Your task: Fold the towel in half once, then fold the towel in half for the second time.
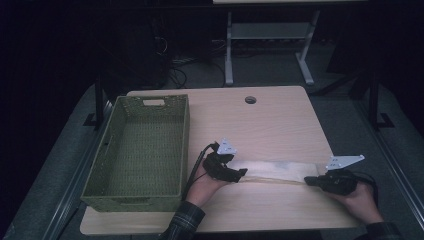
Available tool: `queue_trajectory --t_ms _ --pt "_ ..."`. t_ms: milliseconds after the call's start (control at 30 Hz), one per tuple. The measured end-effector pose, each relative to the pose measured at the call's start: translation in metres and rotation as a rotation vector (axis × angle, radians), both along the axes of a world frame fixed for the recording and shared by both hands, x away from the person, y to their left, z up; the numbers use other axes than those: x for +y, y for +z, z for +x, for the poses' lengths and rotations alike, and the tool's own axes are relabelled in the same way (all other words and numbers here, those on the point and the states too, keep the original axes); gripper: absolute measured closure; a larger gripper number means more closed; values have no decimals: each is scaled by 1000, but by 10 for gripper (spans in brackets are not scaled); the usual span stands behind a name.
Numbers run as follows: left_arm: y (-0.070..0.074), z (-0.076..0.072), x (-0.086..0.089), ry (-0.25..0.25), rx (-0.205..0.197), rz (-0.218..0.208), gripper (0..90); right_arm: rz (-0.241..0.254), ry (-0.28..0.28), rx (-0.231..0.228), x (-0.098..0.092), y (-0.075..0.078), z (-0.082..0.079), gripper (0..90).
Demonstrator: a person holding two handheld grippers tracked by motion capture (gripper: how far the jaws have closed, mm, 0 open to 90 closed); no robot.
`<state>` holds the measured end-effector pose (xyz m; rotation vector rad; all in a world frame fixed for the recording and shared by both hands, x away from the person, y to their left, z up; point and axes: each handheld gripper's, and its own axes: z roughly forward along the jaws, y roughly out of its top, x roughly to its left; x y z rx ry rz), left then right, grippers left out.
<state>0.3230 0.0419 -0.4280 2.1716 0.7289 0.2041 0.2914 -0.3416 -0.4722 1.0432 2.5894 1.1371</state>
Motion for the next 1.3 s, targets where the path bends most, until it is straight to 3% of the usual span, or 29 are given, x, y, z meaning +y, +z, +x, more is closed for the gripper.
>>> queue_trajectory --t_ms 267,700,967,1100,1300 --pt "0 -4 1 -4 -8 0 293 -34 -25 -35 1 1 15 900" --pt "0 -6 2 -1 -13 4 291 -67 -58 -65 17 1 71 899" --pt "1 -6 2 -1 -16 2 291 -48 -61 -69 29 1 103 899" --pt "1 -6 2 4 -17 0 292 -14 -57 -84 33 -4 117 900" --pt "1 -4 2 9 -18 1 365 -18 -60 -93 32 -1 115 869"
